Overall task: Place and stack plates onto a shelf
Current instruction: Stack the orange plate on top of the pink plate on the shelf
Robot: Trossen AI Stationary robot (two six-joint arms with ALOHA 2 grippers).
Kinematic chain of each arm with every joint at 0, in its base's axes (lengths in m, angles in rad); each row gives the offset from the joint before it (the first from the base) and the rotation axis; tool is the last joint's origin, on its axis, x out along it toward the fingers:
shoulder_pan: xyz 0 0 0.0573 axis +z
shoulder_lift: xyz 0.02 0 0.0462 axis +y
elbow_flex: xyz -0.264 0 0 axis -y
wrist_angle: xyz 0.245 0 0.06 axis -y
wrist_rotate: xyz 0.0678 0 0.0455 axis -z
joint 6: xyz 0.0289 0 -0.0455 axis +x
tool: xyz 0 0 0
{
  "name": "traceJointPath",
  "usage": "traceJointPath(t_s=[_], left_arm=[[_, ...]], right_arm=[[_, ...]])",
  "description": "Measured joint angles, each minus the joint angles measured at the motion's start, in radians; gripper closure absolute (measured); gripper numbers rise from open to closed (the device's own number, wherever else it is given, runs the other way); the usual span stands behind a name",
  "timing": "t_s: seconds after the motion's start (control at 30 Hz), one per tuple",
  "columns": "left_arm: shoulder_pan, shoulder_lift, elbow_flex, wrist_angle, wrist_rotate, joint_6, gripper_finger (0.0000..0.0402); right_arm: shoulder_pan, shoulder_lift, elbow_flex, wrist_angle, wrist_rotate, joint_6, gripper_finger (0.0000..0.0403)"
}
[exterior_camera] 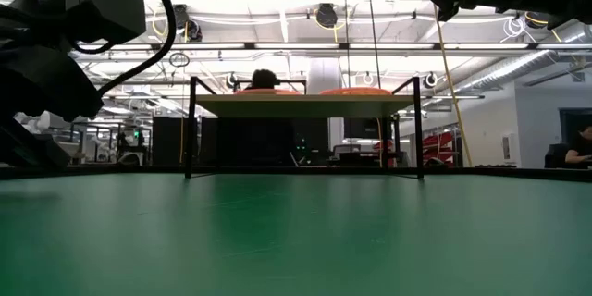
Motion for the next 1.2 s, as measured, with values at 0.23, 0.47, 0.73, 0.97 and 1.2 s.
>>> traceJointPath(t_s=[0.23, 0.47, 0.73, 0.97, 1.2], left_arm=[[0.074, -0.011, 0.0, -0.003, -0.009, -0.019, 0.0395], [0.229, -0.091, 0.048, -0.006, -0.05, -0.016, 0.0396], [0.44, -0.189, 0.168, -0.001, -0.126, 0.064, 0.0397], [0.593, -0.216, 0.304, 0.011, -0.324, 0.167, 0.0397], [0.716, -0.216, 0.42, 0.033, -0.562, 0.302, 0.0397]], right_arm=[[0.0, 0.0, 0.0, 0.0, 0.0, 0.0, 0.0312], [0.0, 0.0, 0.0, 0.0, 0.003, -0.001, 0.0312], [0.0, 0.0, 0.0, -0.007, 0.004, -0.006, 0.0312], [0.0, 0.0, 0.0, -0.016, 0.028, -0.008, 0.0312], [0.0, 0.0, 0.0, -0.015, 0.028, -0.01, 0.0312]])
